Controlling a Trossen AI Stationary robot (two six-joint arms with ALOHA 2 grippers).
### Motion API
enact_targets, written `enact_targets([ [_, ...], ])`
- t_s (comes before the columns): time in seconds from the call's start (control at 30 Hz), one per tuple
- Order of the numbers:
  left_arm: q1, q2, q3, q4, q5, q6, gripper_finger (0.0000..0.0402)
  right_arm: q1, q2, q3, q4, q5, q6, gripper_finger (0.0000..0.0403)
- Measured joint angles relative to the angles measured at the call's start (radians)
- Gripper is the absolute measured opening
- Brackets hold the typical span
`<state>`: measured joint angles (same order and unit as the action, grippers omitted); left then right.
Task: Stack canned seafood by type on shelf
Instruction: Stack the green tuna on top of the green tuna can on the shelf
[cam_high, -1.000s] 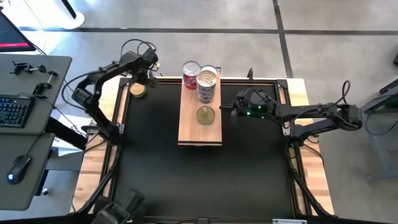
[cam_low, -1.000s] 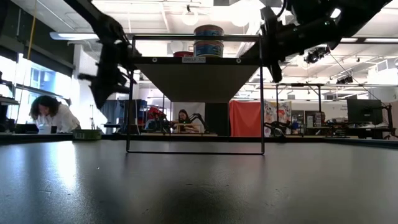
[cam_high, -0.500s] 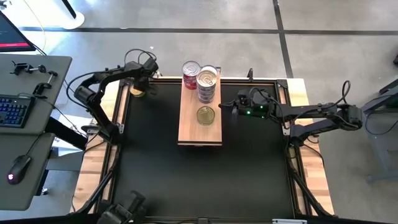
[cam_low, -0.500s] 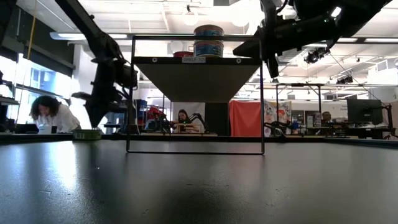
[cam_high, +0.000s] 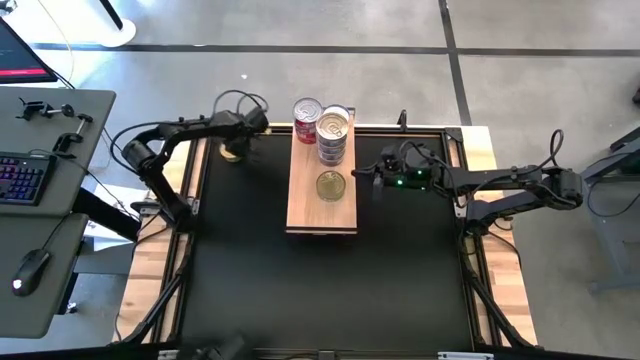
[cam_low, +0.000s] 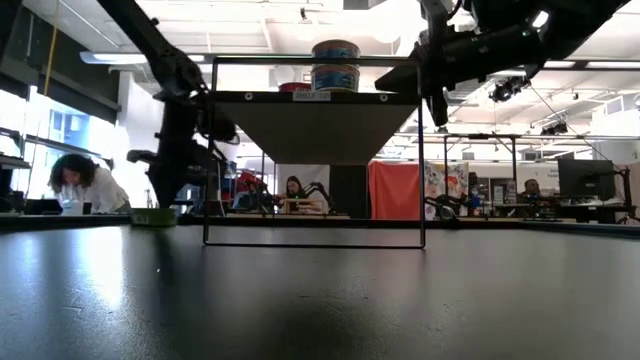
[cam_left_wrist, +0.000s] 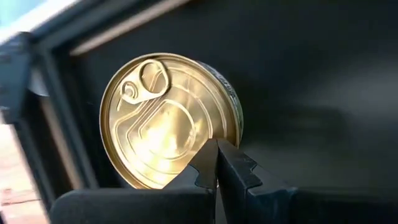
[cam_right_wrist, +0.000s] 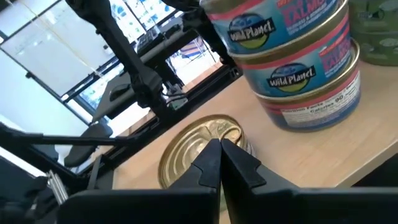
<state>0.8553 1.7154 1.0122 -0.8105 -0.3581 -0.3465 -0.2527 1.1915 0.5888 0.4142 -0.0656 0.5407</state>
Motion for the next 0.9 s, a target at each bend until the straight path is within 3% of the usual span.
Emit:
enact_targets([
  [0.47,-0.471,0.005,-0.003,-0.311,0.147,-0.339,0.0000,0.000,0.000,0.000,-0.029,-0.118,-0.051,0.0000],
  [0.63,-0.704,0.006,-0.006,-0.375,0.267,-0.550,0.0000,0.000,0.000,0.000,-0.029,-0.210,-0.054,0.0000],
  [0.9,-1.143,0.003,0.000,-0.311,0.452,-0.952,0.0000,0.047,-0.010,0.000,-0.022,-0.334,-0.070,0.0000],
])
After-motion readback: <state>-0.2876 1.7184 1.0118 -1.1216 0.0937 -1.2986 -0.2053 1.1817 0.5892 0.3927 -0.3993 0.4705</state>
